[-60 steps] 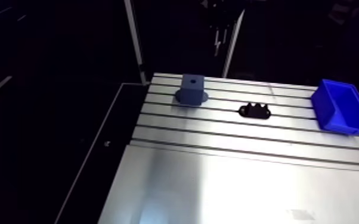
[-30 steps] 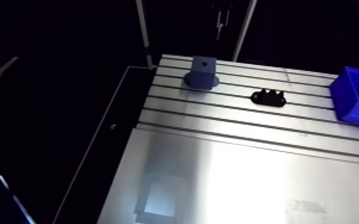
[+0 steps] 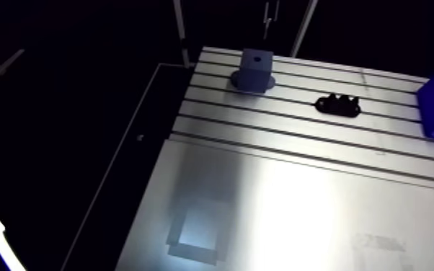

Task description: Pick up the M10 bolt and insert it into the hex recess until seated.

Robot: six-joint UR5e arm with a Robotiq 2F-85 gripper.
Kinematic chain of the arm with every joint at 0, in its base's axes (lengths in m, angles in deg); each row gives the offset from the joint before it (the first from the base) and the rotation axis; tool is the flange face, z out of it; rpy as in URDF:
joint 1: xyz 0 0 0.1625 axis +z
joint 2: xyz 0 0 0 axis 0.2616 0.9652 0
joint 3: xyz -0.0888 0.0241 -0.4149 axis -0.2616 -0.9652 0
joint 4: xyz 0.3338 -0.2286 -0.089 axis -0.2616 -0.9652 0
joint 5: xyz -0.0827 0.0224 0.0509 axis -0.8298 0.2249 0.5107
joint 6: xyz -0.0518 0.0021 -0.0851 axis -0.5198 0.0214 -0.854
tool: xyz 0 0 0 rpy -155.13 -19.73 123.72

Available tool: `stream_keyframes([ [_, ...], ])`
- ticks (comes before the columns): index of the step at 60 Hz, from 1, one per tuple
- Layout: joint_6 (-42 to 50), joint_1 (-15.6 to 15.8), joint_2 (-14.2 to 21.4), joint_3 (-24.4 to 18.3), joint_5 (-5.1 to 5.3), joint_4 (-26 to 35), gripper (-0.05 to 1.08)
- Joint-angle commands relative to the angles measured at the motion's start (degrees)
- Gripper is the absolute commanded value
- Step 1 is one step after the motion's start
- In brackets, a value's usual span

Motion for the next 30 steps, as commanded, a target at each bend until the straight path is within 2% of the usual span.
stream_keyframes([
  [1,0.3,0.0,-1.2,-0.2,-0.06,0.0,0.90],
  [30,1.2,0.1,-1.9,0.1,0.11,0.0,0.90],
])
